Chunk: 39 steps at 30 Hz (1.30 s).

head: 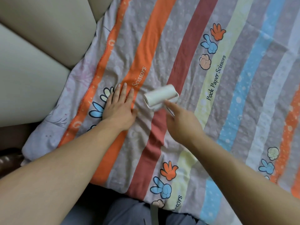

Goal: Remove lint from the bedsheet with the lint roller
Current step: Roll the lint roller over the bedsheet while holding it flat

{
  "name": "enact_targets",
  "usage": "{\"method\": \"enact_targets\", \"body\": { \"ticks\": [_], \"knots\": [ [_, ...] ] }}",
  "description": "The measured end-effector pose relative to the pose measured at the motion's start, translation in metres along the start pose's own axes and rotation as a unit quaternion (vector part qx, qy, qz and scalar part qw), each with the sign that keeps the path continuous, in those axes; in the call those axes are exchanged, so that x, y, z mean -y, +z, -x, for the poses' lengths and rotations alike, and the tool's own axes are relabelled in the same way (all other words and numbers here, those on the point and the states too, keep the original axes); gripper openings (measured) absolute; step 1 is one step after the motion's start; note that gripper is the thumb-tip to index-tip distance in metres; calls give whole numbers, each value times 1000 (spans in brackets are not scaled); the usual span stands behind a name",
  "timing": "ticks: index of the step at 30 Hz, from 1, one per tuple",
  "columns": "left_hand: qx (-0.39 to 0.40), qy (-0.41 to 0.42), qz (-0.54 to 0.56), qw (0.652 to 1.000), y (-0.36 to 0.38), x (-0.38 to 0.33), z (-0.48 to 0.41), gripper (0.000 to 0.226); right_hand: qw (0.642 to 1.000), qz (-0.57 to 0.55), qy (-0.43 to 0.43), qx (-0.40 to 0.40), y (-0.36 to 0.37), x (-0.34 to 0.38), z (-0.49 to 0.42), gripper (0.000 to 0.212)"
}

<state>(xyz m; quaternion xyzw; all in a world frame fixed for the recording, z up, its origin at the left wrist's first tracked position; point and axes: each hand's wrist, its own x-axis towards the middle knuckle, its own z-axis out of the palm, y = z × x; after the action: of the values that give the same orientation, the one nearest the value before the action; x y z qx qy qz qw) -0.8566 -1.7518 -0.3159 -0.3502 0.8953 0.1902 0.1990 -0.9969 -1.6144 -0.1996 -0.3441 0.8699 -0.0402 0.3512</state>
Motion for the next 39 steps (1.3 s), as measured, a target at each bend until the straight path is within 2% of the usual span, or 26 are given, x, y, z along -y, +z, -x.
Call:
{"method": "enact_targets", "body": {
  "ticks": [6,12,18,21,24,29,32,34,39],
  "knots": [
    [34,-3,7,999,3,21,0,102,1000,-15,12,19,24,27,-58,55],
    [50,5,11,999,4,22,0,129,997,29,27,64,51,-20,-1,45],
    [35,-14,-19,999,3,14,2,132,986,60,75,134,64,-63,58,55],
    [15,-39,-24,999,0,4,9,126,981,76,93,154,55,-74,76,52],
    [-37,-74,6,997,1,-1,27,108,976,99,101,165,25,-67,80,49],
    [-134,-230,66,962,-12,17,46,78,992,76,13,97,-31,-15,48,46],
    [-147,-275,83,947,-27,37,40,52,995,43,-54,69,-35,30,3,49],
    [-163,-293,73,939,-32,46,34,39,996,11,-63,58,-25,60,-33,49],
    [-138,-288,32,947,-26,64,23,48,996,3,-56,71,11,95,-80,42]
  ]
}}
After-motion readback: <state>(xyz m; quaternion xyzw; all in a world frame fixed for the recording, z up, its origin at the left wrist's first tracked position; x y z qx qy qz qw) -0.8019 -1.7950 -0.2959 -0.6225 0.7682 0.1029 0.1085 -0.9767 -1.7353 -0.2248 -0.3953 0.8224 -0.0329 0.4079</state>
